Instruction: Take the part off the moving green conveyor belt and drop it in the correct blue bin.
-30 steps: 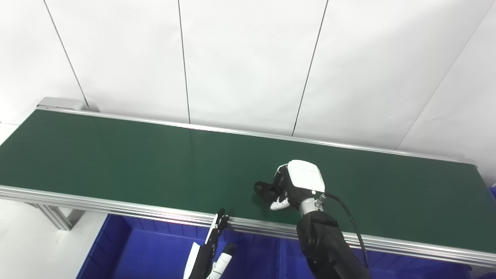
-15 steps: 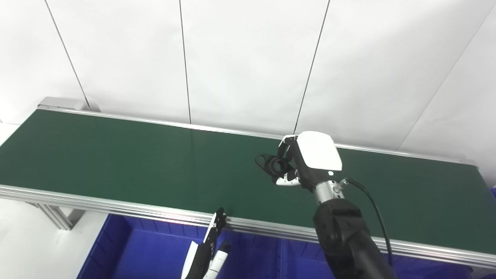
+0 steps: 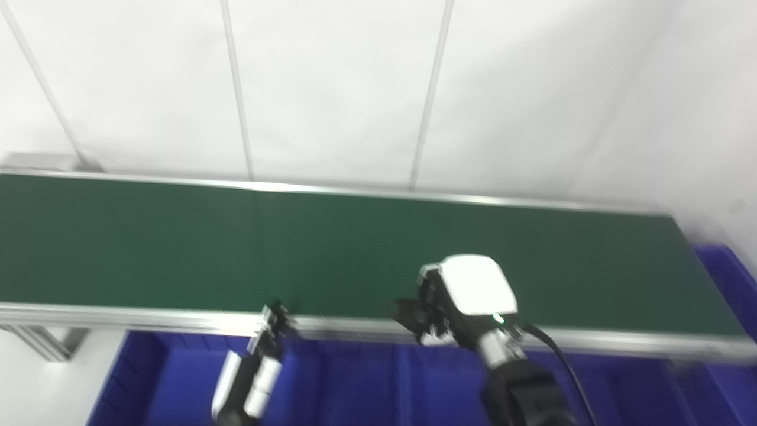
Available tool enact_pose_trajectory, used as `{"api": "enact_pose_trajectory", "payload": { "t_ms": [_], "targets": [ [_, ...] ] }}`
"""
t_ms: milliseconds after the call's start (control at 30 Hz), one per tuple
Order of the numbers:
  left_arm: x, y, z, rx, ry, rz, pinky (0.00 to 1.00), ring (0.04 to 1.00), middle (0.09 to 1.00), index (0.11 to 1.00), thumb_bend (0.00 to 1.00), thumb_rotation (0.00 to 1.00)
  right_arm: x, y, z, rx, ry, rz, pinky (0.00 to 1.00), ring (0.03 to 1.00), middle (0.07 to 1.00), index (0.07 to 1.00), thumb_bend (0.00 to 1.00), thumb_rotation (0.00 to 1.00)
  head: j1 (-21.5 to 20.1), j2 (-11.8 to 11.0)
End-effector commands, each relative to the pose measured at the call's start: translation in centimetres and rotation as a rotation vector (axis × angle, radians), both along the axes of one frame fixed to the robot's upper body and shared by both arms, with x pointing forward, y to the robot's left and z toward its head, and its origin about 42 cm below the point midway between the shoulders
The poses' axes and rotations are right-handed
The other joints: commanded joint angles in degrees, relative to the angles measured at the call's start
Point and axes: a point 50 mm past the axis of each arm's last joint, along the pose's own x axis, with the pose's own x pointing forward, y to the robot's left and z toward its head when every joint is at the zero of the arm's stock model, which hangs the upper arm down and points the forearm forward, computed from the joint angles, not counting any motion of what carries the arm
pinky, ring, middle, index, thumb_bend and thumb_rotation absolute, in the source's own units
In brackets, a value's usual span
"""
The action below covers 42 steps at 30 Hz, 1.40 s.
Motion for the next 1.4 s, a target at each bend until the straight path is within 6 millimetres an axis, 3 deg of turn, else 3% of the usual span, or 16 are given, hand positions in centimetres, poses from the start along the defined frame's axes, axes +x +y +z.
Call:
{"api": "enact_pose_trajectory", "payload": {
  "t_ms": [0, 200, 433, 700, 800, 933, 1100, 1200, 1267, 1333, 1367],
  "targets": [
    [1.3, 0.2, 1.8, -0.017, -0.071, 0.002, 0.97, 0.959, 0.963, 1.000, 0.58, 0.98, -0.4, -0.1, 1.2, -0.010, -0.047, 0.004, 0.11, 0.158, 0.469, 0.487, 0.53, 0.00, 0.0, 0.1],
    [2.0, 1.0, 2.0, -0.021, -0.055, -0.018, 1.00, 0.972, 0.970, 1.000, 0.63, 0.99, -2.4, -0.9, 0.6, -0.023, 0.054, -0.050, 0.11, 0.160, 0.469, 0.491, 0.53, 0.00, -1.5, -0.5],
    [2.2, 1.3, 2.3, -0.022, -0.056, -0.023, 1.00, 0.970, 0.973, 1.000, 0.58, 0.98, -3.4, -1.7, -0.4, -0.070, 0.104, -0.104, 0.10, 0.157, 0.469, 0.486, 0.53, 0.00, -1.4, -0.1],
    [2.2, 1.5, 2.4, -0.006, -0.053, -0.021, 1.00, 0.965, 0.961, 1.000, 0.62, 0.99, -3.5, -2.4, -0.1, -0.146, 0.178, -0.170, 0.10, 0.164, 0.469, 0.485, 0.53, 0.00, -1.7, -0.5],
    [2.2, 1.5, 2.5, -0.010, -0.057, -0.023, 0.99, 0.966, 0.968, 1.000, 0.56, 0.99, -3.5, -2.7, 0.4, -0.171, 0.237, -0.213, 0.11, 0.179, 0.469, 0.488, 0.52, 0.00, -1.5, -0.3],
    [2.3, 1.4, 2.5, -0.009, -0.055, -0.024, 0.99, 0.966, 0.969, 1.000, 0.56, 0.99, -3.4, -3.0, 0.7, -0.196, 0.269, -0.234, 0.13, 0.199, 0.470, 0.488, 0.52, 0.00, -1.4, -0.1],
    [2.4, 1.3, 2.6, -0.008, -0.054, -0.024, 1.00, 0.964, 0.964, 1.000, 0.57, 0.99, -3.3, -3.7, 0.0, -0.205, 0.273, -0.269, 0.14, 0.204, 0.470, 0.489, 0.53, 0.00, -0.8, 0.1],
    [2.4, 1.3, 2.5, -0.009, -0.056, -0.024, 0.99, 0.967, 0.965, 1.000, 0.59, 0.99, -3.5, -4.1, -0.7, -0.234, 0.247, -0.264, 0.19, 0.270, 0.474, 0.492, 0.52, 0.01, -0.7, 0.1],
    [2.4, 1.3, 2.4, -0.012, -0.052, -0.024, 1.00, 0.969, 0.966, 1.000, 0.59, 0.99, -3.6, -4.3, -1.1, -0.289, 0.241, -0.256, 0.31, 0.375, 0.485, 0.640, 0.80, 0.44, -0.6, 0.1],
    [2.4, 1.3, 2.4, -0.021, -0.043, -0.024, 1.00, 0.971, 0.968, 1.000, 0.58, 0.98, -3.6, -4.3, -1.3, -0.308, 0.244, -0.252, 0.36, 0.427, 0.511, 0.682, 0.90, 0.60, -0.3, 0.1],
    [2.4, 1.3, 2.4, -0.022, -0.041, -0.024, 1.00, 0.972, 0.967, 1.000, 0.58, 0.98, -3.7, -4.3, -1.3, -0.301, 0.247, -0.252, 0.48, 0.570, 0.649, 0.728, 0.96, 0.68, -0.2, 0.2]
  ]
}}
